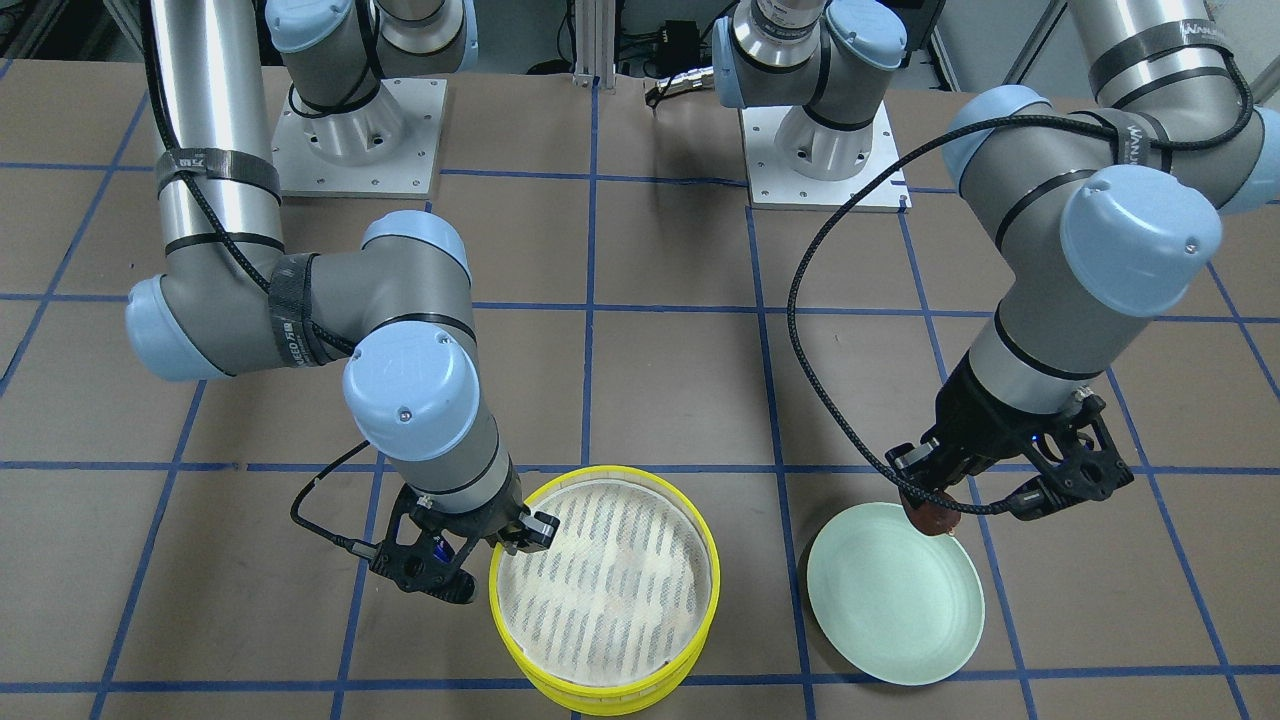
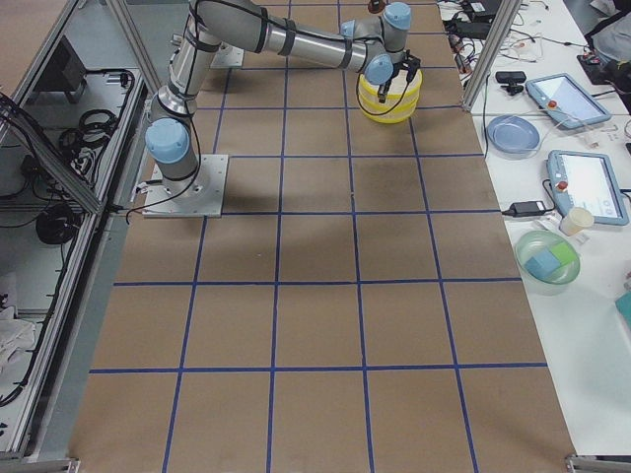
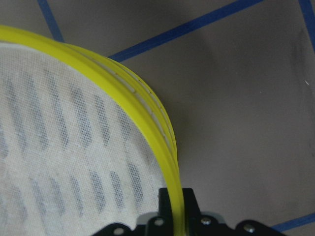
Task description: Stack buns with steamer
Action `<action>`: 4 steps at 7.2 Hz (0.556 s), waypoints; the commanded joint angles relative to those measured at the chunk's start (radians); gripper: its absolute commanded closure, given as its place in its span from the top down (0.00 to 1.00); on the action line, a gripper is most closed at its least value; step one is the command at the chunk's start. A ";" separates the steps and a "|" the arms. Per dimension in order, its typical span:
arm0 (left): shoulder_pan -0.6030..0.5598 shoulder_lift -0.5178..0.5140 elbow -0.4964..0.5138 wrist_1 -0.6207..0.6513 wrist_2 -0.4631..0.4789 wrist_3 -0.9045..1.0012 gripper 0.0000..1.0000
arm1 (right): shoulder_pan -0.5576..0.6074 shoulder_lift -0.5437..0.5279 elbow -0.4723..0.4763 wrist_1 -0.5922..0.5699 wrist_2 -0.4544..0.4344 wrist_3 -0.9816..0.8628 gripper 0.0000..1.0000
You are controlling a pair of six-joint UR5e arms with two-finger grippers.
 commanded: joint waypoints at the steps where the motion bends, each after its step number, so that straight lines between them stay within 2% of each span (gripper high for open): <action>1: 0.000 0.000 0.000 -0.001 0.000 -0.001 0.00 | 0.000 -0.004 0.021 -0.051 0.000 0.005 0.72; 4: -0.002 0.000 0.000 -0.001 0.000 -0.001 0.00 | 0.000 -0.030 0.018 -0.081 0.003 0.001 0.81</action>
